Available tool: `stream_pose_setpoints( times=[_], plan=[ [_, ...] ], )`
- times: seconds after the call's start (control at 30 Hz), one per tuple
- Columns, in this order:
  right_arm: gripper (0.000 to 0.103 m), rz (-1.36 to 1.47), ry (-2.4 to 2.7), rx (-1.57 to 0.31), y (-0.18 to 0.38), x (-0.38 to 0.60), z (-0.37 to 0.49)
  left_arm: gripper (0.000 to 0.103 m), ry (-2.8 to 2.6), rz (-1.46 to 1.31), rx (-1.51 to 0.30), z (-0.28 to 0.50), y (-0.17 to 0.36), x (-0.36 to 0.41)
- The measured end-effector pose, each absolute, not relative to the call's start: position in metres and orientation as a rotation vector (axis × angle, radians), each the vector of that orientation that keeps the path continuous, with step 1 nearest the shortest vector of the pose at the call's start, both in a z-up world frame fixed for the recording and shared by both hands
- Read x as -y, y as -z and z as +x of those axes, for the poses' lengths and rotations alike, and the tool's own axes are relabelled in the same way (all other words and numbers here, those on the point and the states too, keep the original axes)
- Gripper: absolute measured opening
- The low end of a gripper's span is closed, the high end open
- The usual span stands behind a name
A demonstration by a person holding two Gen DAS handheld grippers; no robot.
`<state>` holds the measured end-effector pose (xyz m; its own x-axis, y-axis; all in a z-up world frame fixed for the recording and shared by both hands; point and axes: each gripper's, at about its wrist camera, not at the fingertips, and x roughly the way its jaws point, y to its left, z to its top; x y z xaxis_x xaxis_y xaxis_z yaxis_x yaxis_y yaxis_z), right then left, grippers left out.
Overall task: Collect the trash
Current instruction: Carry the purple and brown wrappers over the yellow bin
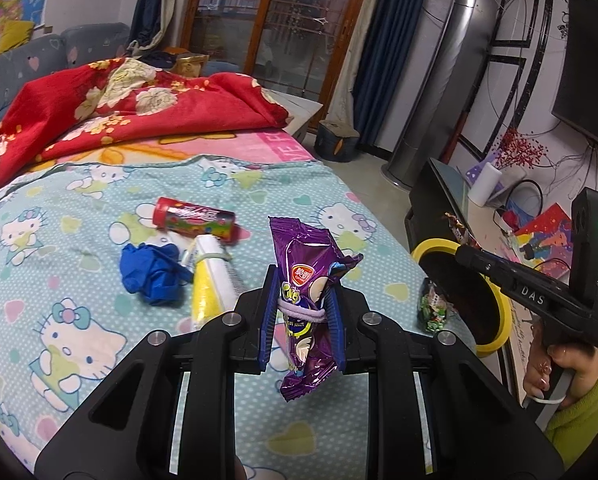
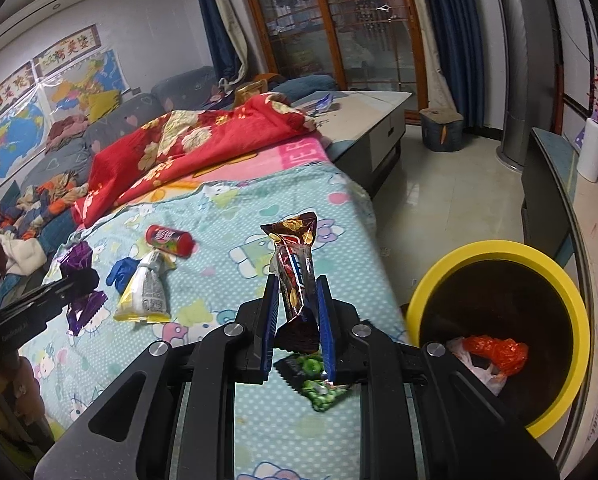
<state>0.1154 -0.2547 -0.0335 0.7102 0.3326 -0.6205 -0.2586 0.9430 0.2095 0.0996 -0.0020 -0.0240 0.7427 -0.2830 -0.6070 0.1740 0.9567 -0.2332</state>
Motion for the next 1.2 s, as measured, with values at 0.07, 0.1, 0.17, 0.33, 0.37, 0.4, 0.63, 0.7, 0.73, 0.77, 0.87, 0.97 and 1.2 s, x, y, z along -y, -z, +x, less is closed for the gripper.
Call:
stream_pose_setpoints(
  times=[0.07,0.1,0.17,0.33,0.37,0.4,0.63,0.7,0.73,0.77,0.87,0.97,1.2],
  plan=[
    [0.018,0.114,-0.318,-0.704,0.033,0.259,0.116,0.017,0.26,-0.164,-0.689,0.1,0.024,0.006],
    [0.018,0.116,-0.315,-0.702,0.032,0.262,0.115,0.017,0.266,-0.162,-0.688,0.1,0.024,0.009],
    [0.018,0.118,-0.306,-0.697,0.031,0.265,0.116,0.017,0.274,-0.158,-0.688,0.1,0.024,0.014],
    [0.018,0.126,-0.29,-0.686,0.029,0.276,0.114,0.017,0.3,-0.146,-0.69,0.102,0.023,0.029],
    [0.018,0.129,-0.286,-0.684,0.029,0.278,0.114,0.017,0.307,-0.142,-0.69,0.102,0.023,0.032],
    [0.018,0.131,-0.283,-0.682,0.028,0.28,0.115,0.017,0.313,-0.137,-0.689,0.103,0.022,0.035],
    [0.018,0.149,-0.259,-0.678,0.028,0.294,0.115,0.017,0.359,-0.102,-0.689,0.105,0.021,0.059],
    [0.018,0.156,-0.251,-0.674,0.027,0.298,0.115,0.017,0.369,-0.095,-0.689,0.106,0.021,0.064],
    [0.018,0.158,-0.247,-0.672,0.027,0.3,0.116,0.017,0.375,-0.091,-0.689,0.107,0.021,0.067],
    [0.018,0.163,-0.242,-0.67,0.026,0.302,0.116,0.017,0.382,-0.087,-0.689,0.108,0.021,0.071],
    [0.018,0.171,-0.226,-0.663,0.026,0.311,0.116,0.017,0.396,-0.078,-0.688,0.109,0.021,0.077],
    [0.018,0.177,-0.208,-0.657,0.026,0.319,0.116,0.017,0.41,-0.07,-0.688,0.11,0.02,0.086],
    [0.018,0.198,-0.16,-0.643,0.026,0.34,0.117,0.017,0.444,-0.048,-0.682,0.115,0.017,0.106]
  ],
)
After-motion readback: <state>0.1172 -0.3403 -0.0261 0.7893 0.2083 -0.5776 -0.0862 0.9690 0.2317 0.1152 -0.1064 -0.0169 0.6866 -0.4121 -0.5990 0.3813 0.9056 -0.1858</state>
